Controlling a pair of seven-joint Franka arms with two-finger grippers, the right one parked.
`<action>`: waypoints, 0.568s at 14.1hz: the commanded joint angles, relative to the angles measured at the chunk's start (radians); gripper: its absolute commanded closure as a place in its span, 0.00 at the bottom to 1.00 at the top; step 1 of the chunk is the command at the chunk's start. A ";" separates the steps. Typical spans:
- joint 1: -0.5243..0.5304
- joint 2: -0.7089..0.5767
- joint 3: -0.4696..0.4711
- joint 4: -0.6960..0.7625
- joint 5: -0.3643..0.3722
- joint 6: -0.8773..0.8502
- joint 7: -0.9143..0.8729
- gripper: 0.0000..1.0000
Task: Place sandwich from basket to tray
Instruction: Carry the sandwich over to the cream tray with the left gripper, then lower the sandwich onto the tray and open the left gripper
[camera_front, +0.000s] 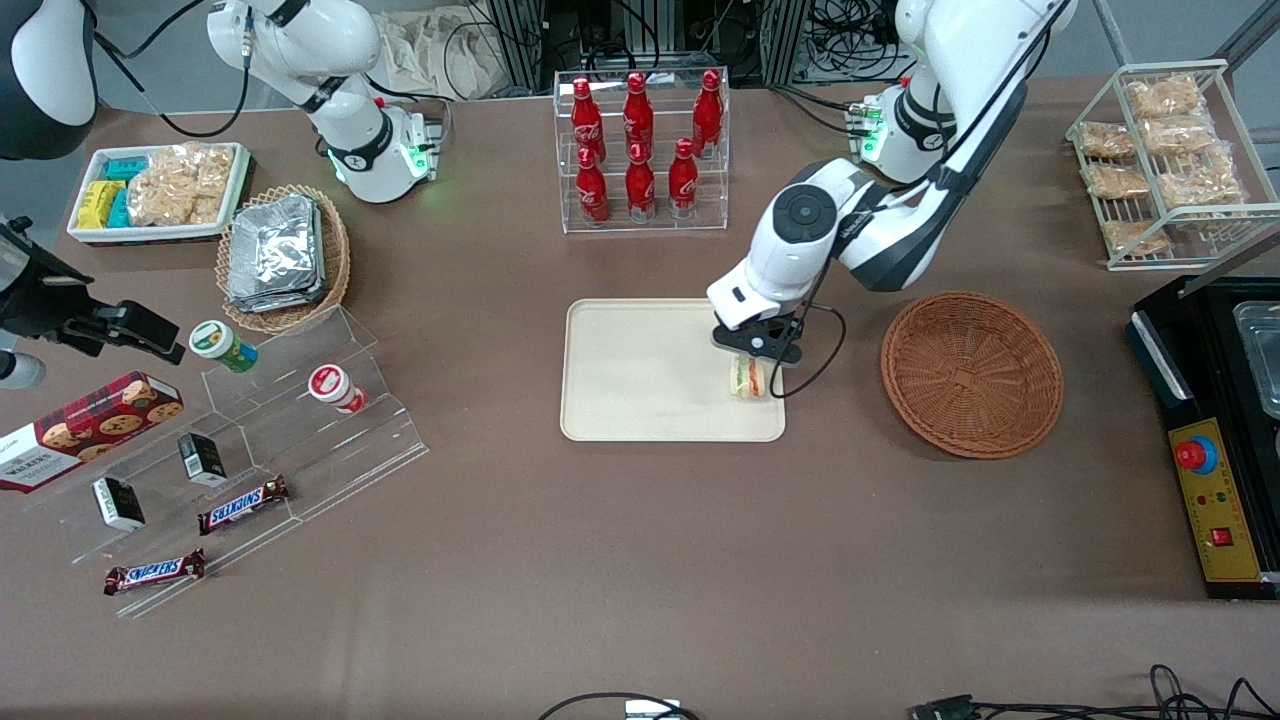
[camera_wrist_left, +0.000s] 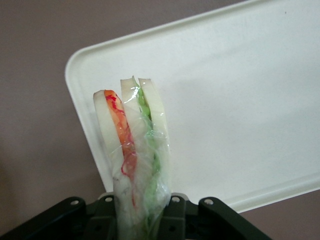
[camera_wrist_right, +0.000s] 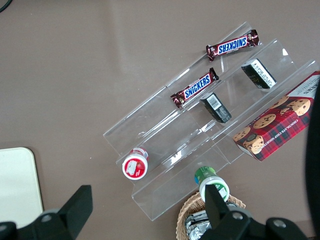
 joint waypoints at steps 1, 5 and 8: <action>-0.027 0.098 0.001 0.073 0.090 0.000 -0.085 0.96; -0.030 0.134 0.001 0.075 0.133 0.000 -0.105 0.95; -0.030 0.149 0.002 0.075 0.136 0.000 -0.105 0.94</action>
